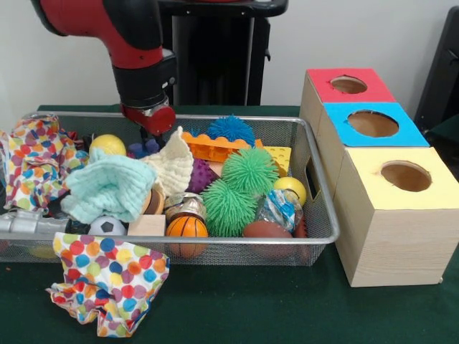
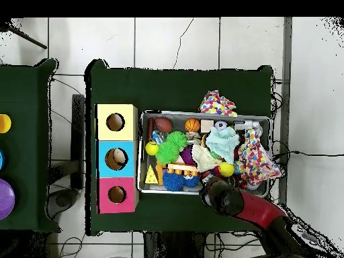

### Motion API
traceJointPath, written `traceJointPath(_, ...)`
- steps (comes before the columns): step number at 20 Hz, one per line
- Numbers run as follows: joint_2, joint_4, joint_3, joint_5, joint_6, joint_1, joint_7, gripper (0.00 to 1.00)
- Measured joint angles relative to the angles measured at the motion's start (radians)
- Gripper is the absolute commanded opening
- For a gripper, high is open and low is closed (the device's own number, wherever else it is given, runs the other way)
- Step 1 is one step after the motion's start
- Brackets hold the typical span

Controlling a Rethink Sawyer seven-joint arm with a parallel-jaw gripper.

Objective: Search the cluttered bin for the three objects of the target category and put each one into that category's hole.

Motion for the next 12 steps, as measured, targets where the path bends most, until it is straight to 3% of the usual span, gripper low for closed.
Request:
traceJointPath(7, 0.014, -0.095, -0.134, -0.103, -0.039, 0.147, 0.0, 1.0)
traceJointPath(12, 0.062, -0.15, -0.292, -0.11, -0.185, 0.279, 0.0, 1.0)
